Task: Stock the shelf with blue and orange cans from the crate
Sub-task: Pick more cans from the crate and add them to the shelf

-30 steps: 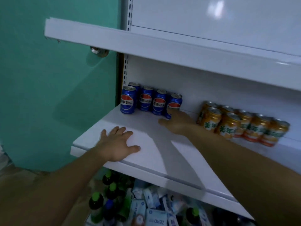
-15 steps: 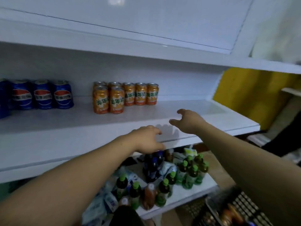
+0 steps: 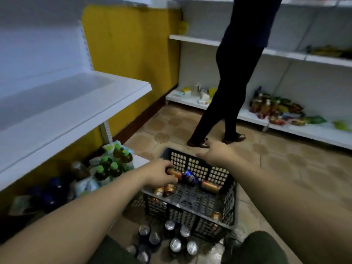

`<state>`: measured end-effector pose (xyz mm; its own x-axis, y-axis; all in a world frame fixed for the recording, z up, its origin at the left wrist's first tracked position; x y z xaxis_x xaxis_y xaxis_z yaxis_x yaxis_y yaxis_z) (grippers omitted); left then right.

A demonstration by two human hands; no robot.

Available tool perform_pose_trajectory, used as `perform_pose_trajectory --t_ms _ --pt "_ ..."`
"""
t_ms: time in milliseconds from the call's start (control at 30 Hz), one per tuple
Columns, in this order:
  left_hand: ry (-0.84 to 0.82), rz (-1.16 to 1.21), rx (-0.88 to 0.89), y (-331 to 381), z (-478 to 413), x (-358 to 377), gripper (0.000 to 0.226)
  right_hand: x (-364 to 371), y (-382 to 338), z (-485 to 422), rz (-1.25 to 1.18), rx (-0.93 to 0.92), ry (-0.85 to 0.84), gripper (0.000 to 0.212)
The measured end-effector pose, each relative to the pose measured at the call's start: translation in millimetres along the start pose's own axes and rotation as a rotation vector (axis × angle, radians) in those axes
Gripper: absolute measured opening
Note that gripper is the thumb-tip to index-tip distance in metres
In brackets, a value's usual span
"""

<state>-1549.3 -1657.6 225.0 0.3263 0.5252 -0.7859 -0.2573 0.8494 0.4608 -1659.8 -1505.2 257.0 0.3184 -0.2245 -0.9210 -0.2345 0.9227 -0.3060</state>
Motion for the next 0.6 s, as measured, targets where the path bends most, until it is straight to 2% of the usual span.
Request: perform_pose_trajectory --t_ms 100,300,600 --pt "-0.122 -0.001 0.018 11 -54 53 0.051 25 67 -13 -0.044 0.106 -0.039 0.070" --pt "-0.290 -0.020 -0.034 3 -145 152 0.071 105 163 -57 -0.094 0.230 -0.221 0.053" --pt "-0.483 -0.015 -0.102 -31 -268 283 0.083 269 252 -129 -0.085 0.327 -0.498 0.059"
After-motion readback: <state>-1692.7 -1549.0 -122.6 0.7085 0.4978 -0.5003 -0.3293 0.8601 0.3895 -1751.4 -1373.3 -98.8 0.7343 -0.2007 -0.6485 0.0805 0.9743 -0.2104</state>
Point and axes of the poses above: each hand's wrist, its own z-axis away from the middle knuckle, its own x-axis out of the palm, y = z × x, the point moved 8 cm from there along -z, towards the middle knuckle, and after that the axes turned 2 degrees about y, right-handed, at the moved point
